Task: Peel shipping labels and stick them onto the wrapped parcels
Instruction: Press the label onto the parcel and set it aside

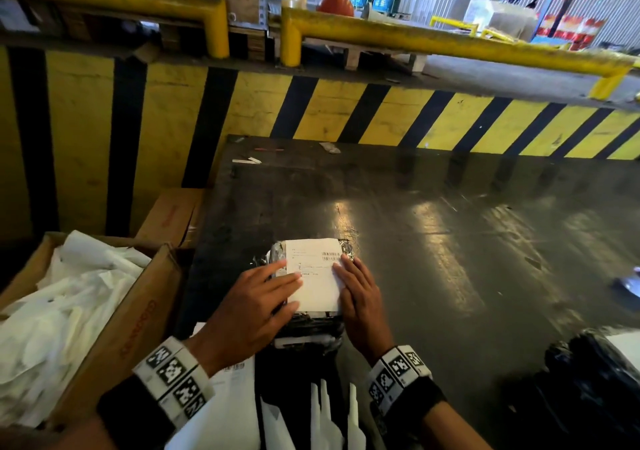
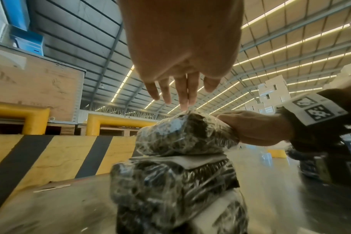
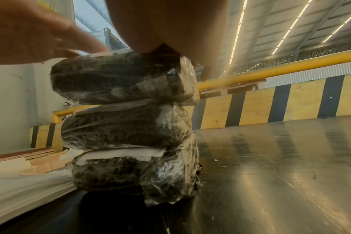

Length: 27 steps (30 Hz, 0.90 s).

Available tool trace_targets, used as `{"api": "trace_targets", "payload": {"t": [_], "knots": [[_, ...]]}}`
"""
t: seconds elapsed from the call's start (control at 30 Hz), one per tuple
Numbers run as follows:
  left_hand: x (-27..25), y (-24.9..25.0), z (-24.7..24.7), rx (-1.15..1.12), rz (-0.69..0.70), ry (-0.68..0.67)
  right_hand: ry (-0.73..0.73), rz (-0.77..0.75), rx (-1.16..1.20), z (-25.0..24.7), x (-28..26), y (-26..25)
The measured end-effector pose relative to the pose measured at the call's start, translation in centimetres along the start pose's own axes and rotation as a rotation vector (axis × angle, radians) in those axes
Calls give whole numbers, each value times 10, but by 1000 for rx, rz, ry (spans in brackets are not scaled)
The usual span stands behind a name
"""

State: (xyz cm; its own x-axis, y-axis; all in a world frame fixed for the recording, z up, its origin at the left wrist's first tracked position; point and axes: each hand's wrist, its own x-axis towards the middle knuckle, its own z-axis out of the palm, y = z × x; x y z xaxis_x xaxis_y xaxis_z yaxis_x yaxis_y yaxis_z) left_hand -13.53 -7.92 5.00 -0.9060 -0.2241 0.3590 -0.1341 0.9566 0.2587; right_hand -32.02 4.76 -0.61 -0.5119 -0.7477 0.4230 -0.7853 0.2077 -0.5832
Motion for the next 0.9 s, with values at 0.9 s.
{"api": "trace_targets", "payload": {"t": [0.9], "knots": [[29, -46, 24, -73, -99, -116, -28, 23, -22, 4, -5, -8]]}}
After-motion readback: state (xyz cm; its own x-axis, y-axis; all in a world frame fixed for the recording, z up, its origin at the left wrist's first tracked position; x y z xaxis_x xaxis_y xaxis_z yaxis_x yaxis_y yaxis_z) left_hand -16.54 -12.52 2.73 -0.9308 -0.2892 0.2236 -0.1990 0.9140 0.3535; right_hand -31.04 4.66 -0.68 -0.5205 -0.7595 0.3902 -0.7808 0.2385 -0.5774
